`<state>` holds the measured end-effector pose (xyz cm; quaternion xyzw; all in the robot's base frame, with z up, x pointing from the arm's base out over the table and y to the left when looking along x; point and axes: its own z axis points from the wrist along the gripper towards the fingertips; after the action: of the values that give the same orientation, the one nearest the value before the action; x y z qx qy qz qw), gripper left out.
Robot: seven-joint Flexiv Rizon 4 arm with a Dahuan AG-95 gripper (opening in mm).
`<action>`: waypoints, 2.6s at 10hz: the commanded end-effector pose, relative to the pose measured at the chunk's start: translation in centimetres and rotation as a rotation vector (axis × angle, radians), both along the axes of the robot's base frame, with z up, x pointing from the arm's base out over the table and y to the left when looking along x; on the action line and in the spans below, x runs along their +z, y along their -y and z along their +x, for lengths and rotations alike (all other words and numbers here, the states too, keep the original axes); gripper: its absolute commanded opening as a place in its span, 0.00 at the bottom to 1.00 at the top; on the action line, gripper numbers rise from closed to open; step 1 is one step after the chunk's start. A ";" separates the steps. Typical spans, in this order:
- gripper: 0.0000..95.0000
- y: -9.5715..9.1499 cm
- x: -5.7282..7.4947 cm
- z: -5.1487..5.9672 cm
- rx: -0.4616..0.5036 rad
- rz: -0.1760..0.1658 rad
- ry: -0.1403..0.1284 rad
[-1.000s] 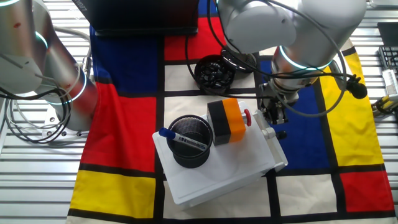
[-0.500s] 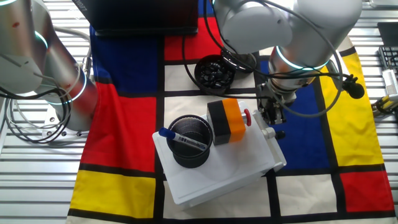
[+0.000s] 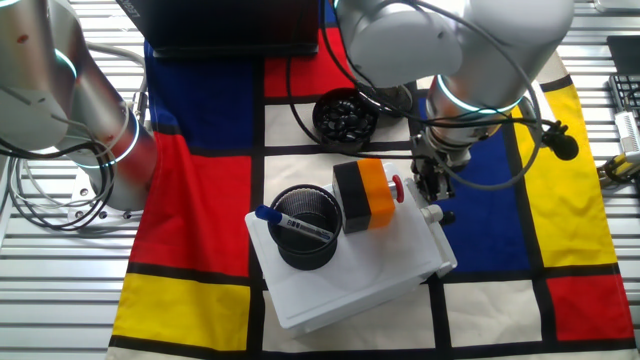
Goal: Use the gripper to push and close the drawer
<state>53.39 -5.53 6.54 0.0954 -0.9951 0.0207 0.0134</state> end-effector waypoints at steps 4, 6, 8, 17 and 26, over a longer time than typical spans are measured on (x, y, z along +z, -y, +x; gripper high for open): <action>0.00 0.0 0.1 -0.4 -0.003 -0.005 -0.003; 0.00 0.1 0.1 -0.8 -0.004 -0.007 -0.003; 0.00 0.1 0.0 -1.1 -0.004 -0.007 -0.001; 0.00 0.2 -0.1 -1.7 -0.005 -0.032 -0.011; 0.00 1.0 0.2 -2.0 0.004 -0.052 -0.024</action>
<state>51.38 -6.51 6.77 0.0972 -0.9939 0.0441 0.0270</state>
